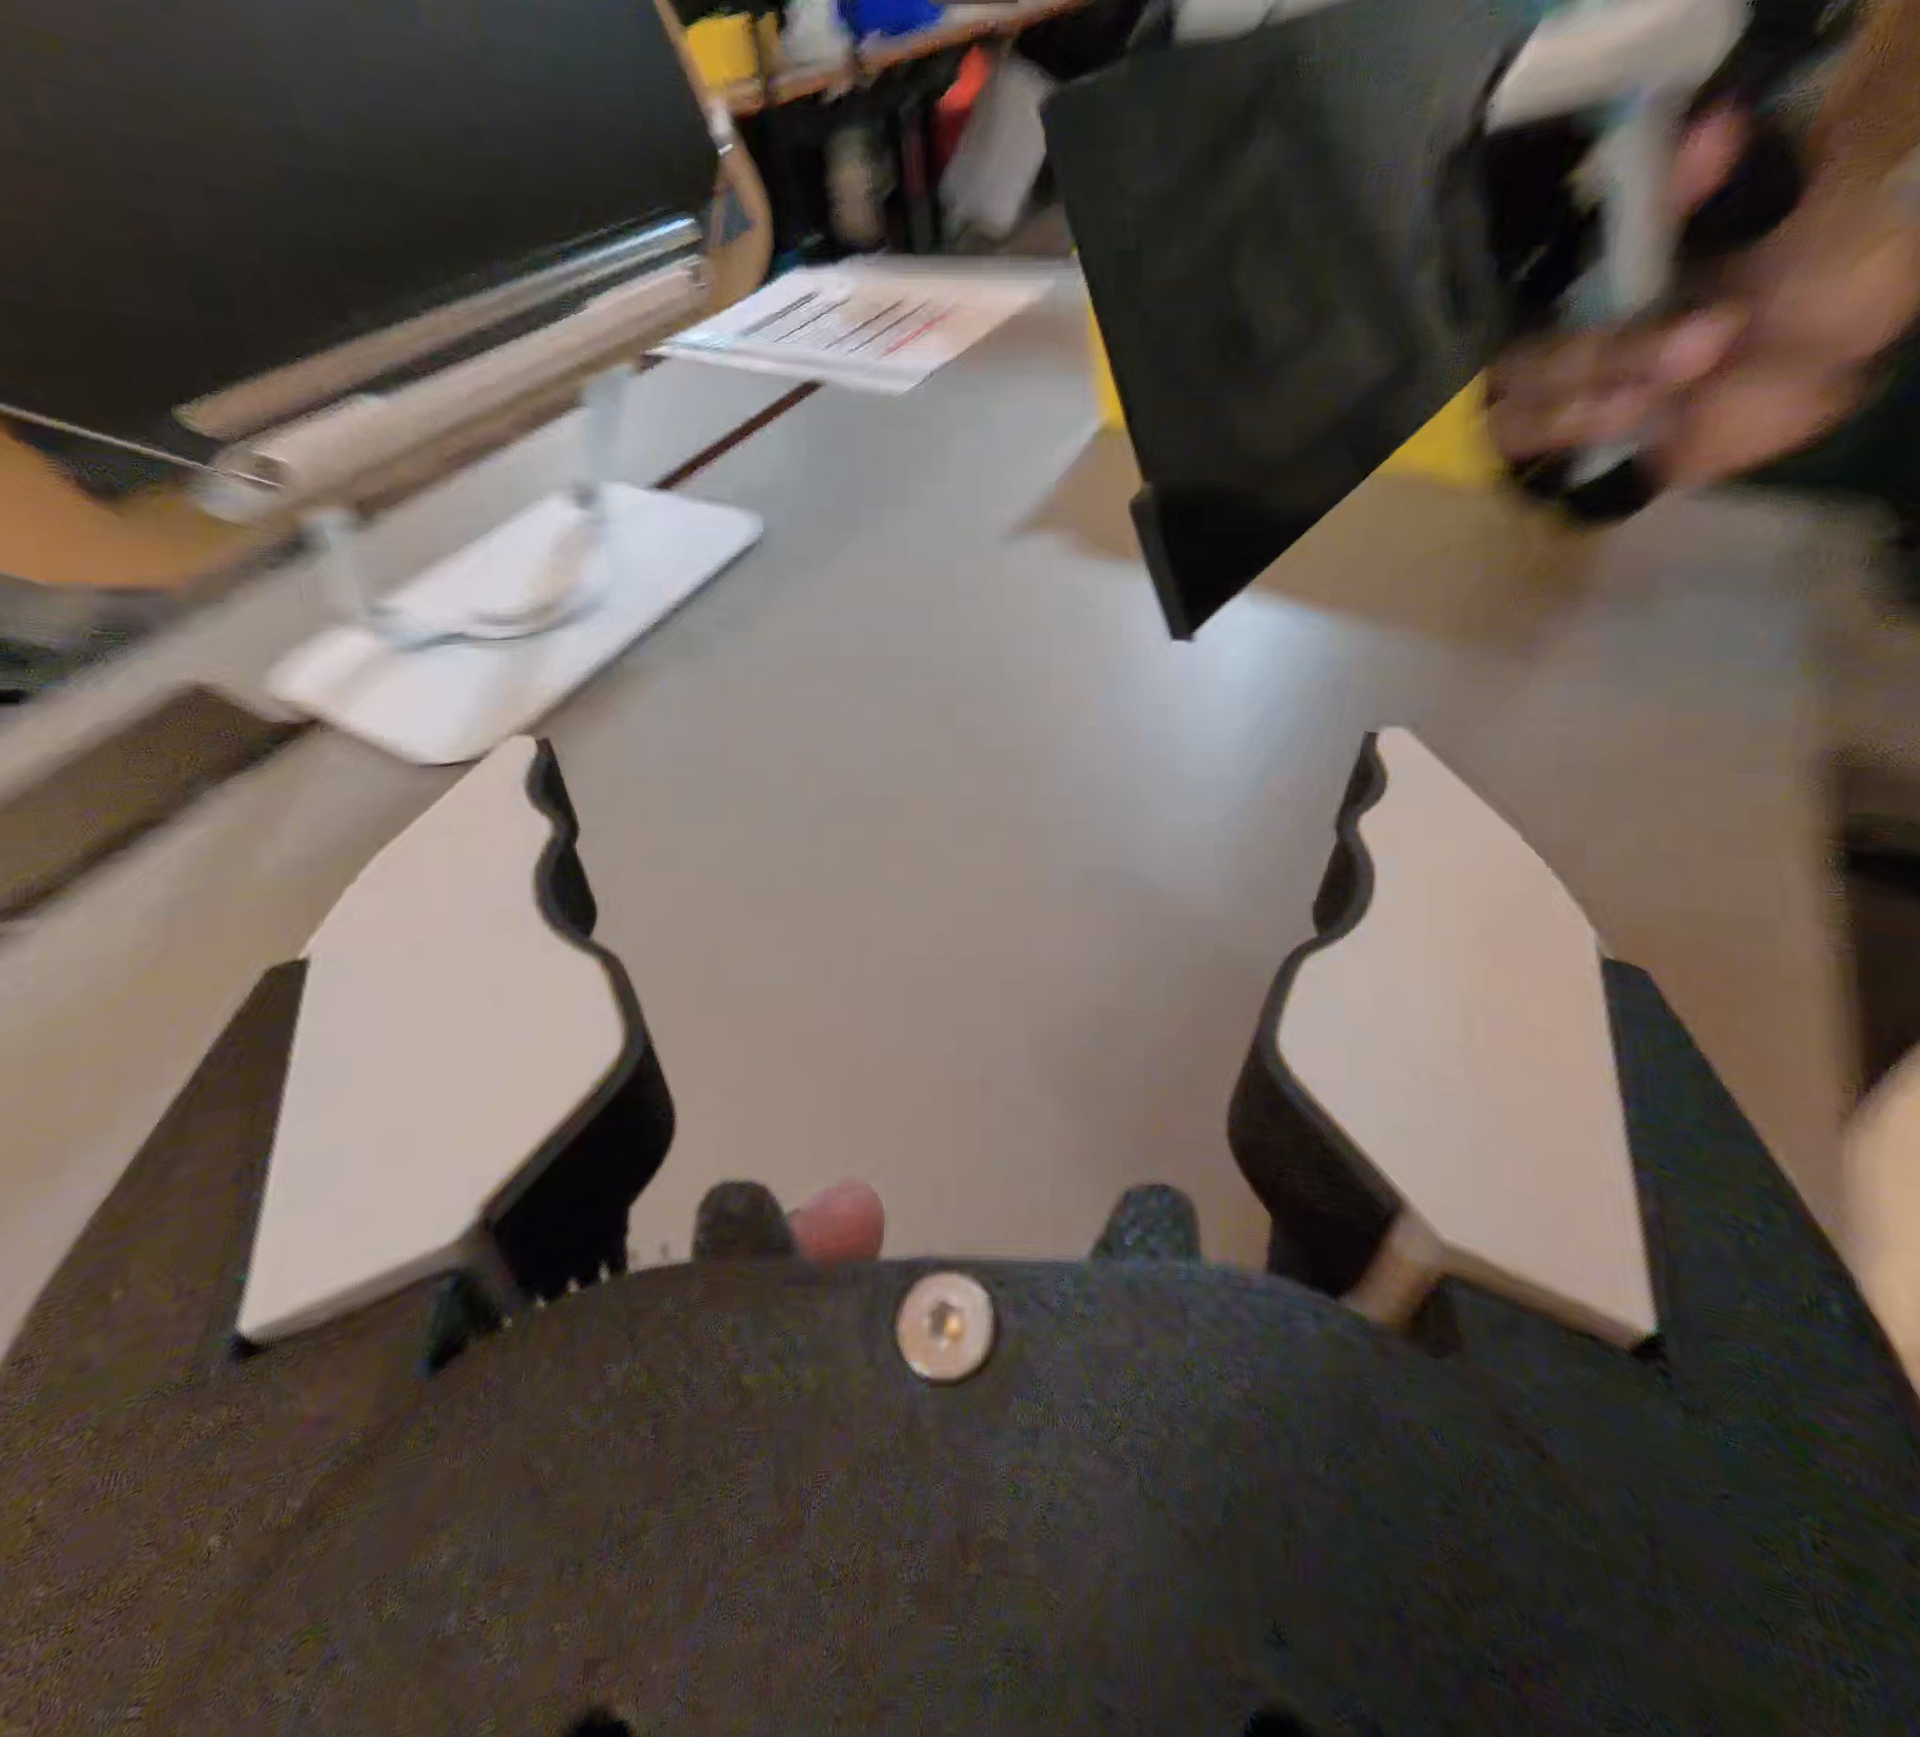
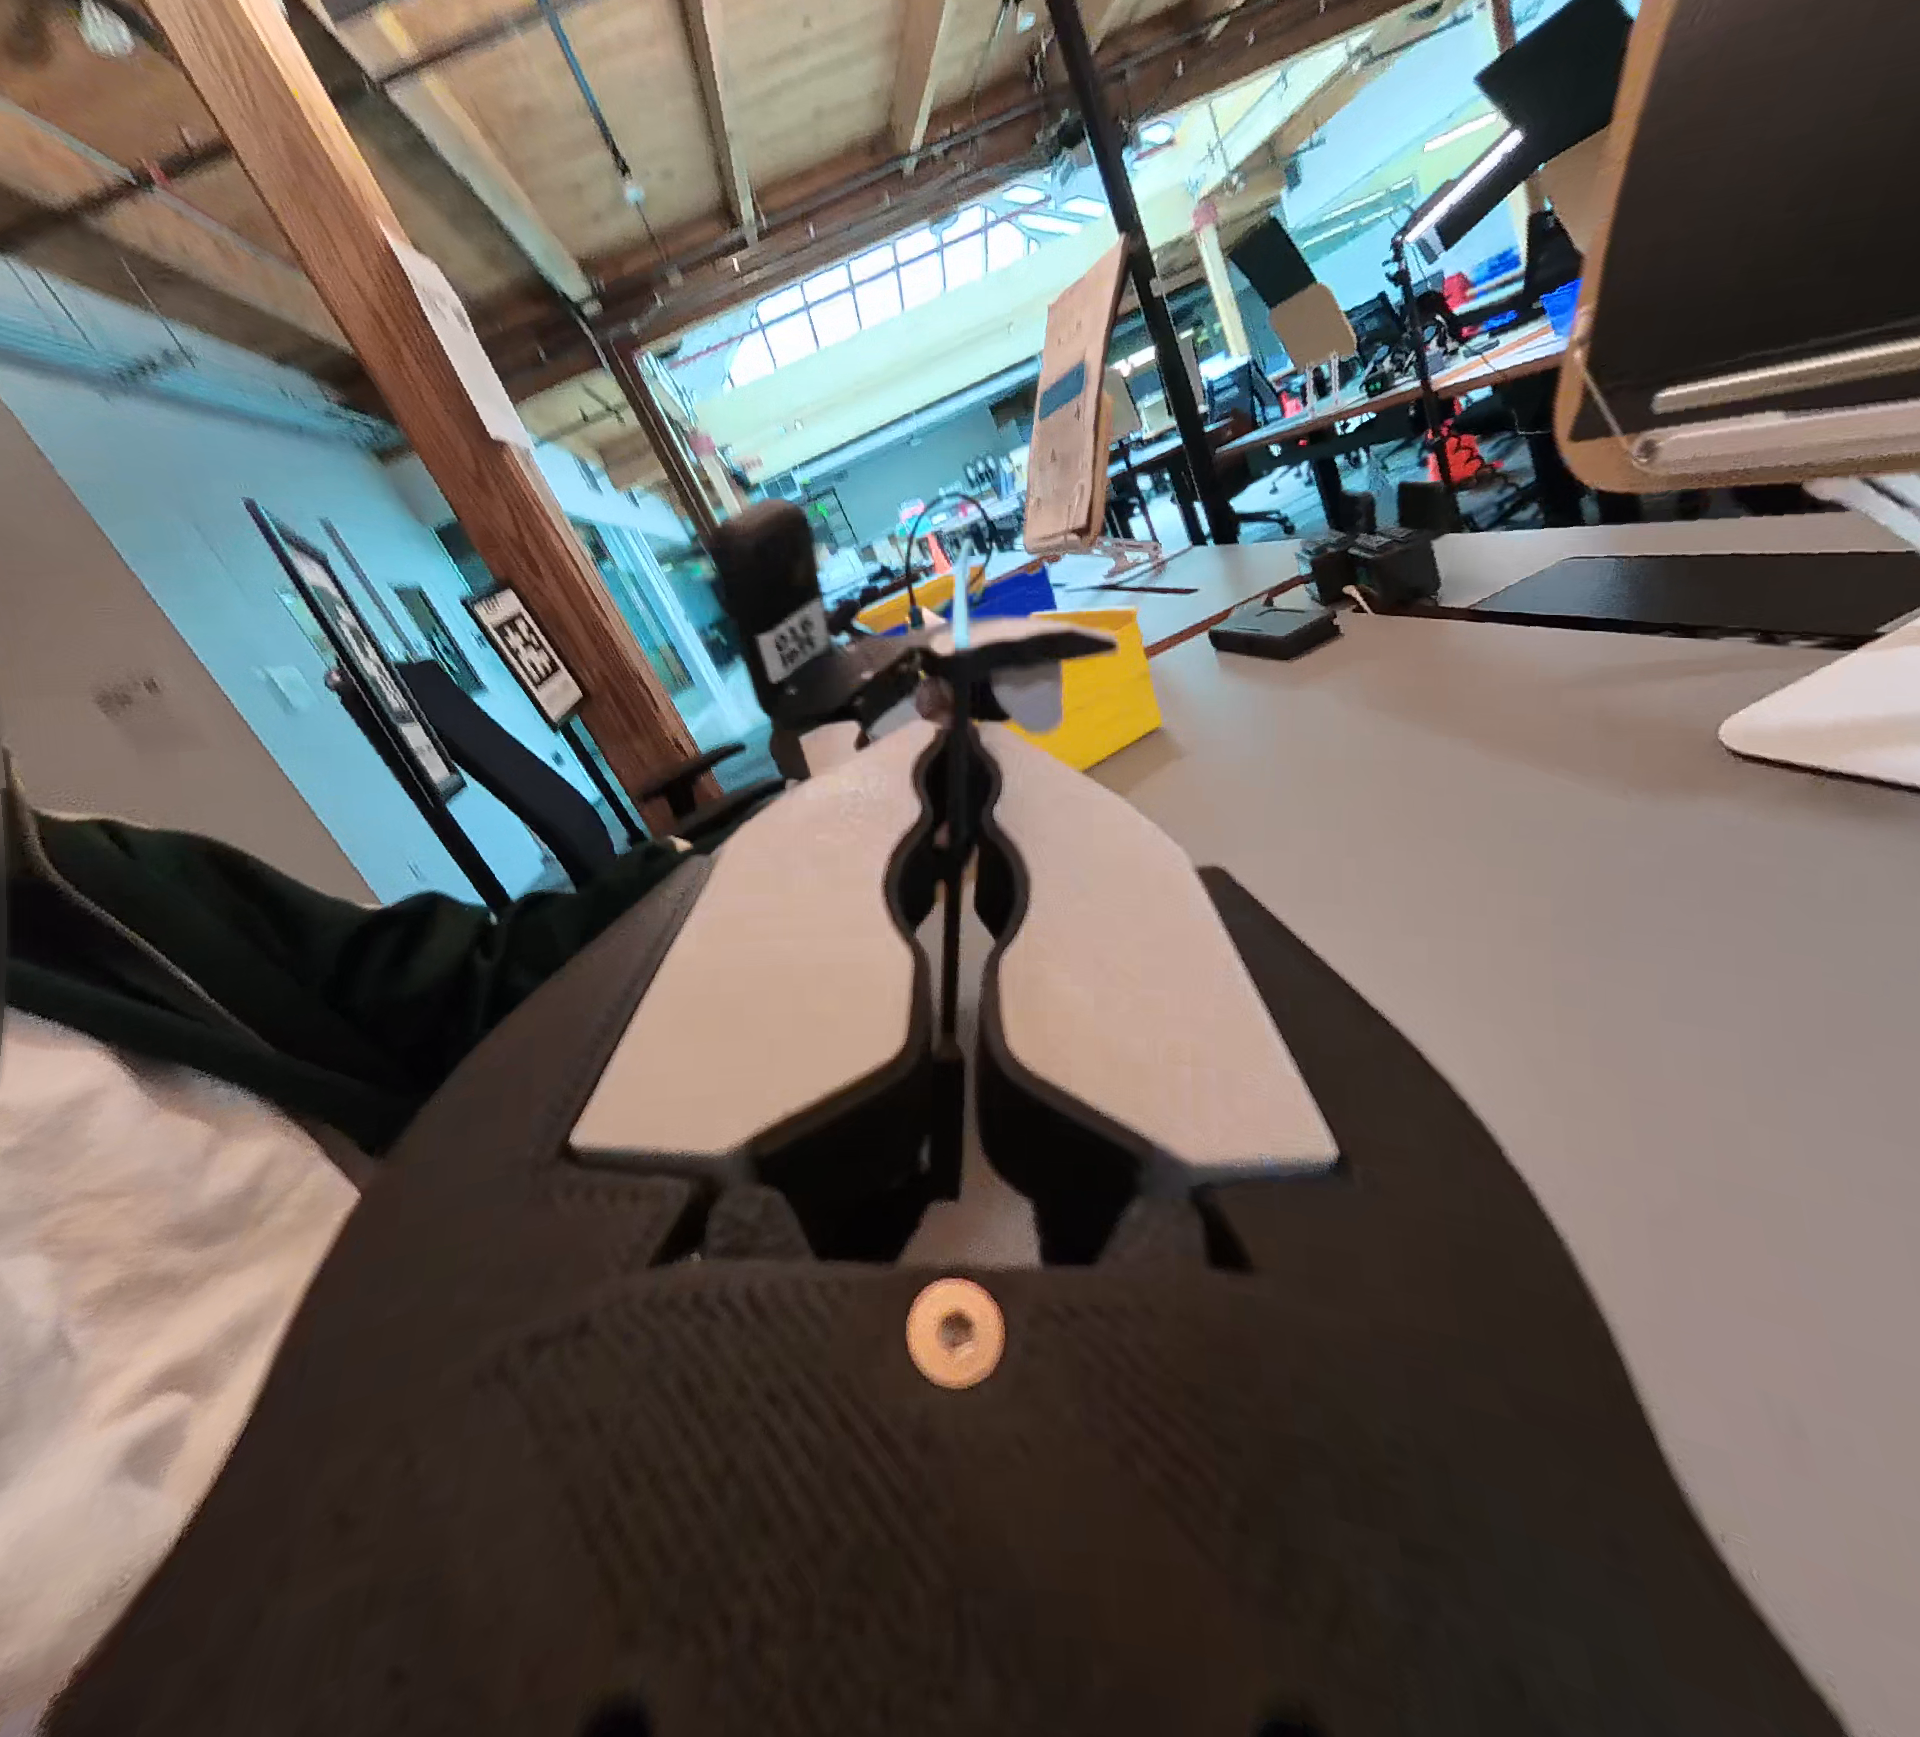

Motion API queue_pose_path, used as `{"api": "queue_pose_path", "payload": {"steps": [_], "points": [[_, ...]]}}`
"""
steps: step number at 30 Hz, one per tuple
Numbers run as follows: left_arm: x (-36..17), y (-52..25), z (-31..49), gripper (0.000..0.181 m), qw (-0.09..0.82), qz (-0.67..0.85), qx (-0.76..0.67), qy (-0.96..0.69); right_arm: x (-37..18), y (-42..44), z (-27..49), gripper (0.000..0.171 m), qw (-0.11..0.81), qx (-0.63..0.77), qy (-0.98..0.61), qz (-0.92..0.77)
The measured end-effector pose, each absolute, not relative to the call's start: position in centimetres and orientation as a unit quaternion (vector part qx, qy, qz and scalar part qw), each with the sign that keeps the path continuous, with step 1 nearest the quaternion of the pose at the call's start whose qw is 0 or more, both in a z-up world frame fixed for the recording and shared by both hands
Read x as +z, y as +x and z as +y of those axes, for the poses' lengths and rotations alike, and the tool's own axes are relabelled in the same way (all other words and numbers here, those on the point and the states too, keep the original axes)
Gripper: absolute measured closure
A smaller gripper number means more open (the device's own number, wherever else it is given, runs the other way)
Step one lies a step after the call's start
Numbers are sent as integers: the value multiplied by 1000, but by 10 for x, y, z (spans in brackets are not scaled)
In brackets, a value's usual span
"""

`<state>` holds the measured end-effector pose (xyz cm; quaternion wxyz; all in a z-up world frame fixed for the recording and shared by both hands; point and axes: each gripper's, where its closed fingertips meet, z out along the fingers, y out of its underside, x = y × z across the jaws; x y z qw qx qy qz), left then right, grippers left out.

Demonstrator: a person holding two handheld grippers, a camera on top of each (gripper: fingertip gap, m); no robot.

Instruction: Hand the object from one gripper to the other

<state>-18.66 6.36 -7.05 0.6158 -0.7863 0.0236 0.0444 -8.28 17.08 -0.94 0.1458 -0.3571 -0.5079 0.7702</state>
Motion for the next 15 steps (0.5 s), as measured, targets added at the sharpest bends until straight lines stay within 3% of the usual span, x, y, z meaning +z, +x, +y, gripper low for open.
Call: {"api": "queue_pose_path", "payload": {"steps": [7,12,15], "points": [[-82,-138,79,60,650,7,-207,-731,-22,-82,171,169,140,761,-351,-527],[-71,-117,79,82,658,-13,-354,-665,-36,-80,155,170,115,757,-343,-544],[-71,-109,73,110,631,-3,-417,-654,-41,-81,150,170,96,764,-342,-539]]}}
